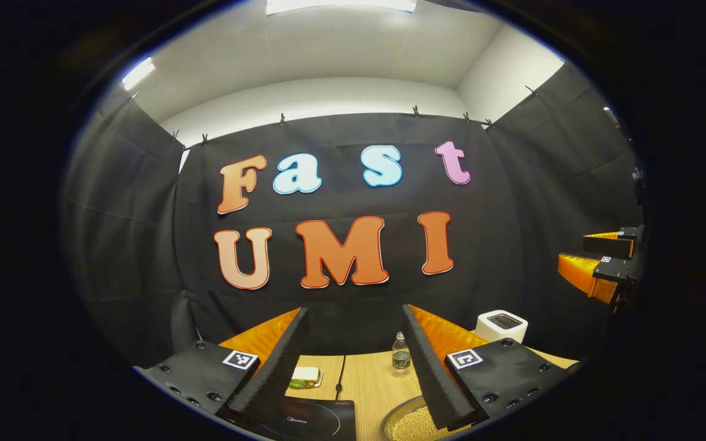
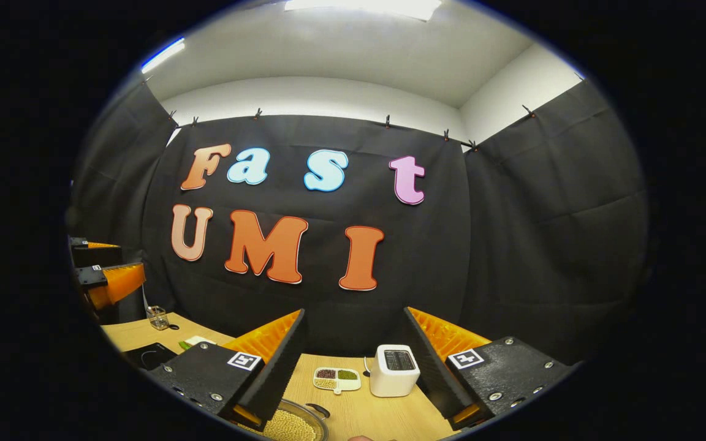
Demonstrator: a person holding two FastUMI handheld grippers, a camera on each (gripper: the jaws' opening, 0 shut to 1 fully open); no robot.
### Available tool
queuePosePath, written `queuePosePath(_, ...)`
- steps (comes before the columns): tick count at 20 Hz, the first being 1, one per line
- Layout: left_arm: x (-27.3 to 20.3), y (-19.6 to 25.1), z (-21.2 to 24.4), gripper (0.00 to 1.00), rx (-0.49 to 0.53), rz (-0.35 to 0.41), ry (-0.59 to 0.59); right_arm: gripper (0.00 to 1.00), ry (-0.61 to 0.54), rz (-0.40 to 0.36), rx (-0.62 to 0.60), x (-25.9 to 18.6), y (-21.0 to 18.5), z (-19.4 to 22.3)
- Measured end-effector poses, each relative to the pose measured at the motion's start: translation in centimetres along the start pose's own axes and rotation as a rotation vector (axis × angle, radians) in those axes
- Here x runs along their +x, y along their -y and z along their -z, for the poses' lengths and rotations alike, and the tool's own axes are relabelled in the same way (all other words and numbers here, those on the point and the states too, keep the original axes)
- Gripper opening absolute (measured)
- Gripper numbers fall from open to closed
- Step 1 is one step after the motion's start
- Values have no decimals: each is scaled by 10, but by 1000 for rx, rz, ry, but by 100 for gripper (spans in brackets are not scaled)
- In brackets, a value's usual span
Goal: First push the handle of the pot to place it horizontally, then grasp the pot with both hands and set it on the induction cooktop.
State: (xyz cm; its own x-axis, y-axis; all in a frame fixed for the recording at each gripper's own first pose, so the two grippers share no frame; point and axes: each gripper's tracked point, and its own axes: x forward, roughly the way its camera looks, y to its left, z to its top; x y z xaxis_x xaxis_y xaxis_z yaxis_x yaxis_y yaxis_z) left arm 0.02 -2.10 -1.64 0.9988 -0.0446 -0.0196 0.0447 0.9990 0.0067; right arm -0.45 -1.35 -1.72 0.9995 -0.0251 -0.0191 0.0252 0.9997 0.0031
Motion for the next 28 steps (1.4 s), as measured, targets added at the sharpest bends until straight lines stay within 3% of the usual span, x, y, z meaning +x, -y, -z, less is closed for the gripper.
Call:
queuePosePath(7, 2, 11, 42, 96, -11, 15, -130, 95, -50, -15, -14, 4, 3, 26)
queuePosePath(9, 2, 14, 53, 89, 17, 13, -158, 95, -64, -21, -18, 5, 4, 34)
queuePosePath(11, 0, 24, 71, 73, 40, 34, -210, 95, -76, -30, -16, 7, 4, 40)
queuePosePath(15, -11, 36, 110, 15, 23, 44, -346, 95, -96, -55, -18, 11, 2, 51)
queuePosePath(16, -15, 46, 123, 8, -7, 72, -389, 95, -102, -61, -20, 12, 2, 55)
queuePosePath(20, -37, 69, 173, 8, -74, 134, -589, 95, -127, -89, -21, 13, 2, 68)
queuePosePath(28, -91, 90, 251, 5, -180, 104, -944, 95, -183, -133, -12, 14, 11, 99)
